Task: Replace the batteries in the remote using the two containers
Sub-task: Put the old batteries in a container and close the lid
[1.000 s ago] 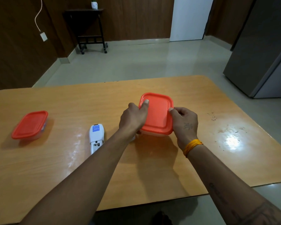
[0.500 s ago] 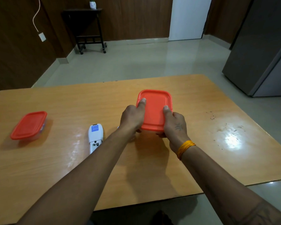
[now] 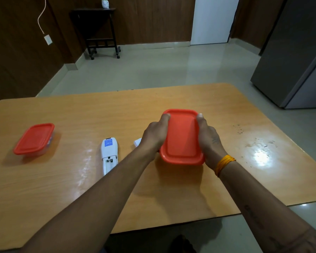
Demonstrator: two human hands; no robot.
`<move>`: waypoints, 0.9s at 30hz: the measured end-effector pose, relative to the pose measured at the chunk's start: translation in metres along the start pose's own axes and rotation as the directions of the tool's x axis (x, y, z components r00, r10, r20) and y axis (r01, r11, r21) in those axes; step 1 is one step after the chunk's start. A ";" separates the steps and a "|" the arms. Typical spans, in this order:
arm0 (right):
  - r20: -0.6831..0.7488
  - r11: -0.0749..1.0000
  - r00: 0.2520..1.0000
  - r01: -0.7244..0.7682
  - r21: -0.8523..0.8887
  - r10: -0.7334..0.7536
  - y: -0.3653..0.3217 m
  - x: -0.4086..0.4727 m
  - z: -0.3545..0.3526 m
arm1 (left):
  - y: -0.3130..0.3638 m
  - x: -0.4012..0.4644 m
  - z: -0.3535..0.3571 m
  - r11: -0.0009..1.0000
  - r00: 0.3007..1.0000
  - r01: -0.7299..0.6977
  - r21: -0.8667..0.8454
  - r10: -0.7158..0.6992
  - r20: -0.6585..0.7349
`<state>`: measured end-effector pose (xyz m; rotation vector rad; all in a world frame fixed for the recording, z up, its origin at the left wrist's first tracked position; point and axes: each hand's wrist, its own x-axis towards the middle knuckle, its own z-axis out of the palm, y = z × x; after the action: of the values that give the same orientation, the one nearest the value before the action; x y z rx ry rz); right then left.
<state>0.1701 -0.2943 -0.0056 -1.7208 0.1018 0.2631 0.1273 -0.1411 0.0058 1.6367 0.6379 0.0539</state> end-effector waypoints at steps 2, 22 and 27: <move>0.050 0.999 0.999 0.020 -0.027 -0.018 0.001 -0.002 0.002 | -0.001 0.005 -0.001 0.999 0.999 0.005 -0.039 -0.007 -0.045; 0.146 0.991 0.988 0.070 -0.112 -0.053 -0.010 -0.030 0.013 | 0.012 0.009 -0.025 0.999 0.990 0.012 -0.039 -0.018 -0.142; 0.098 0.990 0.991 0.103 -0.094 -0.094 -0.015 -0.038 0.018 | 0.018 0.007 -0.025 0.999 0.993 -0.005 -0.033 0.001 -0.118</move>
<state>0.1348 -0.2771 0.0152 -1.8032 -0.0662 0.2787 0.1303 -0.1154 0.0247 1.6106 0.7215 0.1638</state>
